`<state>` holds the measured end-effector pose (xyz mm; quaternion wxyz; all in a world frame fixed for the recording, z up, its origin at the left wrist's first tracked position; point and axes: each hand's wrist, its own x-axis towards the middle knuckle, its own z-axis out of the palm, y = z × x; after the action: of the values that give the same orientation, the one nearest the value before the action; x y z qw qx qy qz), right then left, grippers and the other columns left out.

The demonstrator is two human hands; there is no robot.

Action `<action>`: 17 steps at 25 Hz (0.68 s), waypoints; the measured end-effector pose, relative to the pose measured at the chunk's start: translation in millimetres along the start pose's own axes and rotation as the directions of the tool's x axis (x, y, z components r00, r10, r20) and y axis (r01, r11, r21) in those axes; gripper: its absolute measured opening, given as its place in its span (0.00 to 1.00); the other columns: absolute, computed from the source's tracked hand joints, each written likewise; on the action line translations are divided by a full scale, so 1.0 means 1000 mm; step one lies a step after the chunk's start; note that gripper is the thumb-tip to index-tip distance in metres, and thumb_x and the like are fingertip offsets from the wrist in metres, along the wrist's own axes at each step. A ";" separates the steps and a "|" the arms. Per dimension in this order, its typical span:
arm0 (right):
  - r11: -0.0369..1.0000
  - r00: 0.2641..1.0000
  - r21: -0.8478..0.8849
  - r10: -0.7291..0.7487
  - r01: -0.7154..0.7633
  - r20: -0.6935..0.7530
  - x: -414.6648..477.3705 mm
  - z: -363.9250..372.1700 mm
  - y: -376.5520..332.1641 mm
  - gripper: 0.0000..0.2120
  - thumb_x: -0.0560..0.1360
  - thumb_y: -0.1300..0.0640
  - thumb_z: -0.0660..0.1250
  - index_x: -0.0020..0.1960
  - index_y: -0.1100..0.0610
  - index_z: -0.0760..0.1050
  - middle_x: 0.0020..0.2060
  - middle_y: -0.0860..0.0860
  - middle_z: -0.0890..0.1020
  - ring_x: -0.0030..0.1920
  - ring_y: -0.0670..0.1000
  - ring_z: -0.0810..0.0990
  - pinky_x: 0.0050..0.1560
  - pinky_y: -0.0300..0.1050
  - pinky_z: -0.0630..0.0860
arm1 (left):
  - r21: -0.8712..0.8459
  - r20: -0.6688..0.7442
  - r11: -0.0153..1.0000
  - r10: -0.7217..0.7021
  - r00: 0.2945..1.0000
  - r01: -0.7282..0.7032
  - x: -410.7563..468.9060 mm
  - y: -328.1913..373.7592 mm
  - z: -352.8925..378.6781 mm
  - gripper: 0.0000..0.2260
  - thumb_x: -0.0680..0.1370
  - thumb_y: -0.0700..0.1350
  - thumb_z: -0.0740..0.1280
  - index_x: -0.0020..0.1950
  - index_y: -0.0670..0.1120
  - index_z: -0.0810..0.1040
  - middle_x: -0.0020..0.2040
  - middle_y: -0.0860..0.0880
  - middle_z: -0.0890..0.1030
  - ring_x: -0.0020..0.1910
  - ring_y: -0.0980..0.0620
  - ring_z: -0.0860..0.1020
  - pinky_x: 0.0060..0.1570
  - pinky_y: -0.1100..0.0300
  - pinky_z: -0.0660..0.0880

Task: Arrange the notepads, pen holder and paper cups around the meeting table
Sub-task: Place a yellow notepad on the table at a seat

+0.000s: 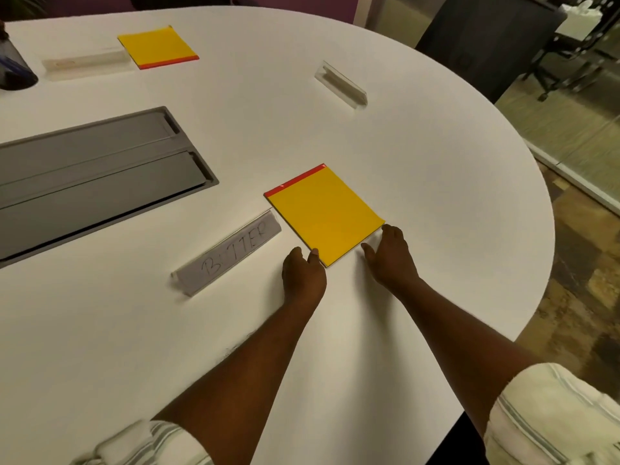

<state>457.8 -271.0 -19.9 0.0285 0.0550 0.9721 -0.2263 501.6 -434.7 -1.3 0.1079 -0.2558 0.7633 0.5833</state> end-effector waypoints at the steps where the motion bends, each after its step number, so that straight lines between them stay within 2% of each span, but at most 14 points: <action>1: 1.000 1.000 0.009 -0.003 0.003 -0.014 0.006 0.000 0.000 0.28 0.78 0.51 0.64 0.72 0.64 0.60 0.68 0.61 0.66 0.66 0.61 0.68 0.64 0.52 0.67 | -0.012 -0.016 1.000 -0.002 1.000 0.002 0.003 0.003 0.003 0.23 0.82 0.49 0.57 0.74 0.40 0.61 0.74 0.42 0.65 0.73 0.43 0.64 0.70 0.51 0.64; 5: 0.996 0.997 0.025 0.081 -0.081 -0.002 0.034 0.003 0.001 0.31 0.79 0.48 0.62 0.73 0.64 0.57 0.69 0.61 0.65 0.68 0.63 0.66 0.64 0.56 0.67 | -0.047 -0.067 0.998 0.034 0.997 -0.037 0.007 0.006 0.014 0.23 0.82 0.48 0.57 0.75 0.42 0.59 0.75 0.43 0.63 0.74 0.45 0.62 0.70 0.54 0.62; 8: 0.985 0.985 0.004 0.169 -0.170 0.035 0.049 0.004 -0.005 0.27 0.80 0.47 0.59 0.70 0.63 0.60 0.66 0.61 0.69 0.66 0.64 0.66 0.61 0.58 0.67 | 0.005 -0.102 1.000 0.027 0.994 -0.027 0.011 0.003 0.019 0.22 0.82 0.46 0.56 0.75 0.42 0.59 0.75 0.43 0.63 0.75 0.46 0.60 0.71 0.54 0.61; 11: 0.987 0.988 -0.040 0.155 -0.154 0.027 0.054 0.005 -0.008 0.22 0.81 0.49 0.57 0.68 0.62 0.64 0.64 0.60 0.71 0.66 0.62 0.67 0.59 0.59 0.68 | 0.058 -0.069 0.998 0.026 0.997 -0.022 0.018 0.002 0.022 0.20 0.83 0.46 0.55 0.74 0.42 0.61 0.73 0.42 0.65 0.74 0.44 0.62 0.70 0.52 0.62; 14: 0.991 0.992 0.067 0.119 -0.116 -0.042 0.056 0.006 -0.004 0.19 0.79 0.51 0.62 0.63 0.63 0.69 0.59 0.61 0.74 0.62 0.63 0.71 0.57 0.56 0.70 | 0.049 -0.014 0.999 -0.007 1.000 0.008 0.019 0.006 0.023 0.22 0.83 0.47 0.54 0.76 0.43 0.59 0.74 0.42 0.64 0.74 0.44 0.61 0.70 0.51 0.61; 17: 0.985 0.991 0.129 0.124 -0.117 -0.044 0.056 0.006 0.001 0.16 0.77 0.54 0.66 0.60 0.64 0.72 0.56 0.62 0.77 0.59 0.64 0.74 0.56 0.52 0.69 | 0.033 -0.040 0.999 -0.013 0.999 0.014 0.021 0.007 0.021 0.21 0.82 0.46 0.56 0.75 0.43 0.60 0.74 0.42 0.65 0.73 0.44 0.62 0.69 0.52 0.62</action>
<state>402.1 -267.2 -30.2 0.0134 0.1213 0.9511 -0.2838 476.9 -419.1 -11.4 0.1010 -0.2706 0.7733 0.5644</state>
